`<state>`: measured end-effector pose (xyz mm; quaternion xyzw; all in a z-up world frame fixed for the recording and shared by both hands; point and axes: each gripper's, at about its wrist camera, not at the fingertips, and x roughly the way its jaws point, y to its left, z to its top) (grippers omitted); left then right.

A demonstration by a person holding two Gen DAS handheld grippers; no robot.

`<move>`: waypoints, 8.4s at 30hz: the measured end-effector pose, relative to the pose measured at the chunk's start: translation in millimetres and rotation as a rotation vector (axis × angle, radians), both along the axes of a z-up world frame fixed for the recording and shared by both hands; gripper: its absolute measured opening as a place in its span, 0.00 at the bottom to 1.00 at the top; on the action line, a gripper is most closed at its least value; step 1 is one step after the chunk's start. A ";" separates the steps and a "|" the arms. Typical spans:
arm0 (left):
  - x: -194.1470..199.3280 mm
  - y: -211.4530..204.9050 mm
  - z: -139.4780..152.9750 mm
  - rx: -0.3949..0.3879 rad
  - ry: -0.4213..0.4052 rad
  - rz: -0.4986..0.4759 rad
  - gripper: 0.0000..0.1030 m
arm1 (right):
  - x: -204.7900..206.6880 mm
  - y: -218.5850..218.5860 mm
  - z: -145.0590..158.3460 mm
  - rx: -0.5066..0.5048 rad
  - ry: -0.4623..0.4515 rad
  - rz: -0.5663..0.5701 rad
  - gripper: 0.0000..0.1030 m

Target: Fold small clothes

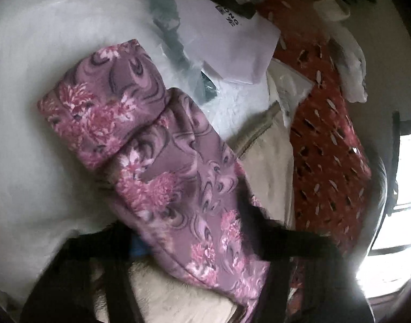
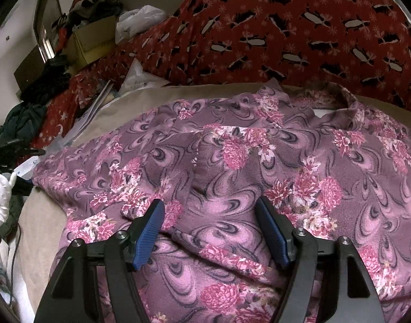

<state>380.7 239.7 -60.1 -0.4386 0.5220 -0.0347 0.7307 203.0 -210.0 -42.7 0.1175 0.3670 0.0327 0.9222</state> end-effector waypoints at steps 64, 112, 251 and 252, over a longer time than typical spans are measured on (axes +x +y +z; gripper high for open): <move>-137.7 -299.8 7.9 0.031 -0.061 -0.203 0.56 | -68.5 -43.9 64.2 -0.293 -0.002 0.035 0.96; -178.3 -365.7 24.5 0.521 -0.111 -0.461 0.58 | -197.6 -236.3 16.7 0.368 0.216 -0.345 0.37; -33.7 -336.0 24.1 0.329 -0.065 -0.613 0.06 | -126.9 -304.1 26.6 0.306 0.062 -0.436 0.06; -38.9 -333.7 29.4 0.341 -0.085 -0.605 0.05 | -127.3 -300.1 31.7 0.267 0.052 -0.431 0.06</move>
